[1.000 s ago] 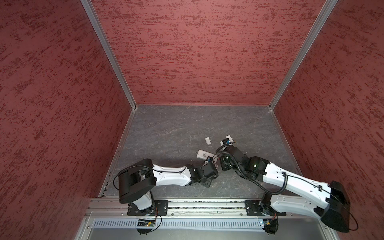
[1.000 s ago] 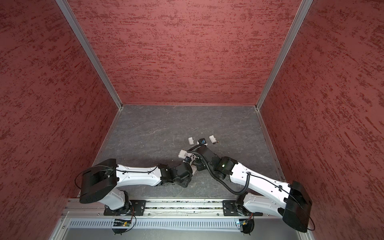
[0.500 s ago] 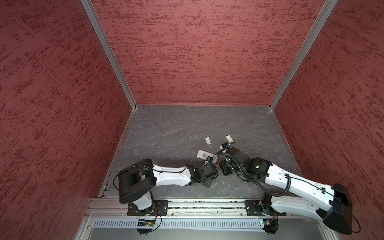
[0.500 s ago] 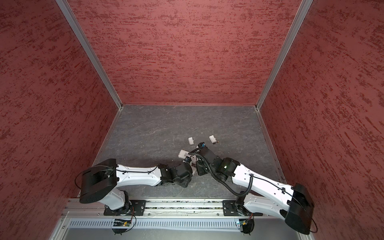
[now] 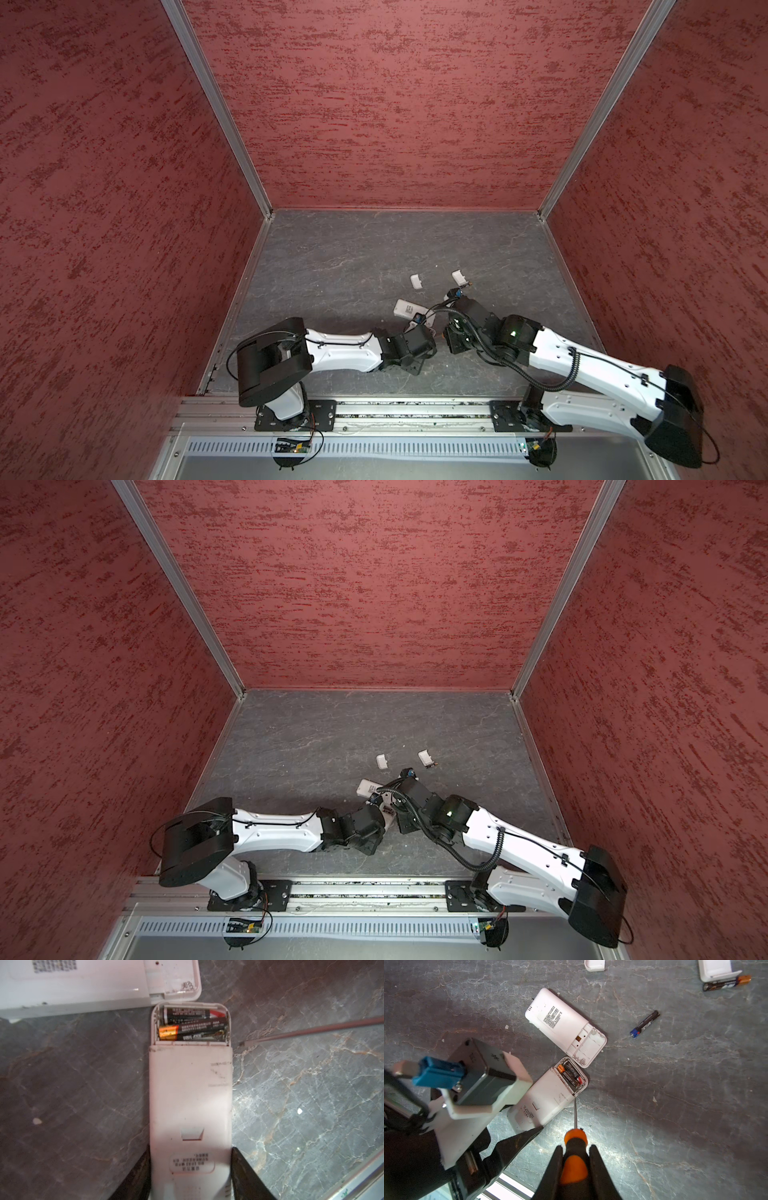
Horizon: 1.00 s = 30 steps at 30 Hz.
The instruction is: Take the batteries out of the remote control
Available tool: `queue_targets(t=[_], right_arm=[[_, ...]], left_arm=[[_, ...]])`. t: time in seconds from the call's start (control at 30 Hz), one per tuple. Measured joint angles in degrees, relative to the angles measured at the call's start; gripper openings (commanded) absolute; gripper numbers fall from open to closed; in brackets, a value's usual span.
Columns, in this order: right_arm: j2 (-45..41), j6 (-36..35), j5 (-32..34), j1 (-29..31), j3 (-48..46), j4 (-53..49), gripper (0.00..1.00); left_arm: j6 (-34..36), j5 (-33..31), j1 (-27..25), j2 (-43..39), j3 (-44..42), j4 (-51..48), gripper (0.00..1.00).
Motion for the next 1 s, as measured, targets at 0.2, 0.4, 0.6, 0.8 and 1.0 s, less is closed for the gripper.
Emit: queue_targets(t=[0.2, 0.4, 0.6, 0.8, 1.0], right_arm=[[0.2, 0.1, 1.4, -0.2, 0.0, 0.1, 0.0], [0.9, 0.1, 1.6, -0.3, -0.2, 1.7, 0.0], [2.7, -0.1, 1.5, -0.5, -0.3, 3.4, 0.0], [3.8, -0.3, 1.5, -0.6, -0.3, 5.7, 0.0], [3.8, -1.0, 0.3, -0.7, -0.2, 7.1, 0.0]], left_arm=[[0.0, 0.0, 0.0, 0.0, 0.0, 0.0, 0.31], [0.0, -0.1, 0.0, 0.0, 0.0, 0.0, 0.31], [0.0, -0.4, -0.2, 0.0, 0.0, 0.0, 0.31], [0.0, -0.5, -0.3, 0.0, 0.0, 0.1, 0.31], [0.0, -0.7, -0.3, 0.0, -0.2, 0.3, 0.31]])
